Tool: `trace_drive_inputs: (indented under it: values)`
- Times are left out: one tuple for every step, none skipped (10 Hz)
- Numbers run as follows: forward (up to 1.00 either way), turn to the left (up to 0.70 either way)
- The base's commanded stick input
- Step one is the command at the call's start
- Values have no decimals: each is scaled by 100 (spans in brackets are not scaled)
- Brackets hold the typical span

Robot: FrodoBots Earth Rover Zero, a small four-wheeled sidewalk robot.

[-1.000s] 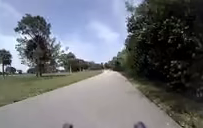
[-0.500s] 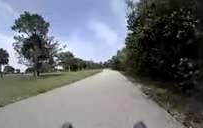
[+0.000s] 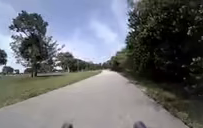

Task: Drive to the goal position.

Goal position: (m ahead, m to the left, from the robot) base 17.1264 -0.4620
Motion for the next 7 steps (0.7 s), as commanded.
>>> trace_drive_inputs:
  values:
    - [70, 0]
    - [70, 0]
    - [70, 0]
    - [70, 0]
    - [70, 0]
    - [70, 0]
    - [70, 0]
